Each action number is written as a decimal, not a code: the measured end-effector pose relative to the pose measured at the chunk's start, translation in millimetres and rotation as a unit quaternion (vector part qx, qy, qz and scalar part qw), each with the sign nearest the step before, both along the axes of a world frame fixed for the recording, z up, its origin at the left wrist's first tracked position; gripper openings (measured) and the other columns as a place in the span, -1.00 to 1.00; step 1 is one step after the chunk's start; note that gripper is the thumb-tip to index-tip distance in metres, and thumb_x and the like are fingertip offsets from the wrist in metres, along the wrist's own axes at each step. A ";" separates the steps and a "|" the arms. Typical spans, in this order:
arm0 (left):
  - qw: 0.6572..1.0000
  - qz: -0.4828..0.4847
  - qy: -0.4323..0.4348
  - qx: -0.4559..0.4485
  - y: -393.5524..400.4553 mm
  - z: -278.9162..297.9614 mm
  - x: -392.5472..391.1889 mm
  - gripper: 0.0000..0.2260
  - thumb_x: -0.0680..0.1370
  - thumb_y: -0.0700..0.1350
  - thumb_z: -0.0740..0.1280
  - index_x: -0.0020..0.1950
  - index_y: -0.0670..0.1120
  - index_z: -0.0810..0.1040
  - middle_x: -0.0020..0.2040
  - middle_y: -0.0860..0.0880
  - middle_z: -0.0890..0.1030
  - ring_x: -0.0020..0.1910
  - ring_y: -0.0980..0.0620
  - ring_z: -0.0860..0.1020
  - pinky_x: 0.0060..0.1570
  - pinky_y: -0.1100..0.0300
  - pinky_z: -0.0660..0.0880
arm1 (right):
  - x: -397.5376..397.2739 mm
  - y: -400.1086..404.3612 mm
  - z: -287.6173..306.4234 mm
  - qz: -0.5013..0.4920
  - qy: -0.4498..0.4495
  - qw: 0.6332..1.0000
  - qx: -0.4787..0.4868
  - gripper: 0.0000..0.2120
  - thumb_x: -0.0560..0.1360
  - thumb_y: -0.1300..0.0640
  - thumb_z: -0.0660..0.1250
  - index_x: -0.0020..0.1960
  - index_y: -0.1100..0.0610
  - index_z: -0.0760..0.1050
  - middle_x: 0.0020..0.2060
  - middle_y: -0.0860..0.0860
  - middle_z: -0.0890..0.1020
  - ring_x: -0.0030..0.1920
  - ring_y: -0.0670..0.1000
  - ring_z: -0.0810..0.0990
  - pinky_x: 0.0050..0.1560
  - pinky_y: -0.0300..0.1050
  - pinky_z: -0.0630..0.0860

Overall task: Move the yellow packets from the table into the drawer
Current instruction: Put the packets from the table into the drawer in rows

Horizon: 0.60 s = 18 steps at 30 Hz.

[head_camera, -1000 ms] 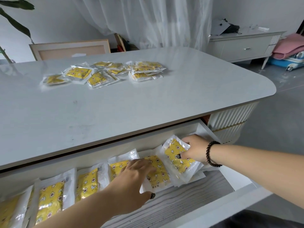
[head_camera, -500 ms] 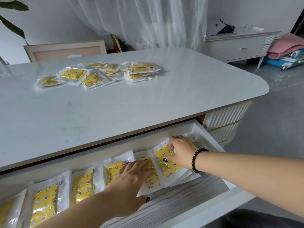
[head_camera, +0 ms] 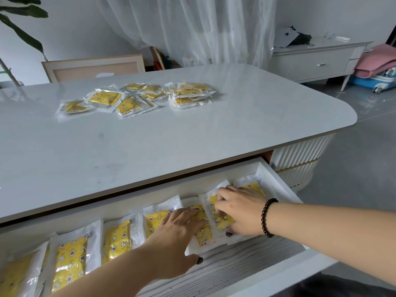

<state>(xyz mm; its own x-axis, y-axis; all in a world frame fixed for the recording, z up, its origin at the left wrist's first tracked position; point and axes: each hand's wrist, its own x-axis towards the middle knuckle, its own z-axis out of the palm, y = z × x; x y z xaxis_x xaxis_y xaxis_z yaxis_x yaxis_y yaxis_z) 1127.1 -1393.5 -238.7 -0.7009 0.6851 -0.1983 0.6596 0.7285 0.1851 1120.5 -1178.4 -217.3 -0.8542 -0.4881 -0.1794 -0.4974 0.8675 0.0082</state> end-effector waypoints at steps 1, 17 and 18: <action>1.000 0.002 0.001 0.004 0.0 2.2 0.2 -0.34 0.52 0.20 0.26 0.54 0.12 0.04 0.56 0.09 -0.01 0.53 0.08 -0.13 0.48 0.09 -0.14 | 0.1 -0.2 0.1 -0.002 0.001 1.000 -0.002 -0.69 0.45 -0.05 0.38 0.11 0.04 0.44 0.12 -0.02 0.37 0.15 0.01 0.35 0.15 -0.03 0.44; 0.971 0.009 0.078 0.225 -43.4 111.7 12.5 -0.77 0.57 -0.06 0.22 0.19 0.14 0.52 0.00 0.21 0.62 -0.05 0.26 0.54 -0.12 0.40 0.48 | 11.7 -30.3 101.0 -0.040 -0.049 0.973 -0.222 -0.95 0.47 0.05 0.37 -0.07 -0.06 0.56 -0.12 -0.18 0.58 -0.10 -0.20 0.55 -0.11 -0.38 0.44; 0.966 0.023 0.075 0.245 -52.5 118.9 8.9 -0.78 0.56 -0.06 0.23 0.15 0.14 0.53 -0.05 0.21 0.62 -0.11 0.24 0.56 -0.15 0.37 0.50 | 9.3 -34.3 108.7 -0.044 -0.041 0.966 -0.252 -0.96 0.47 0.08 0.38 -0.09 -0.05 0.57 -0.15 -0.18 0.60 -0.12 -0.21 0.55 -0.12 -0.41 0.44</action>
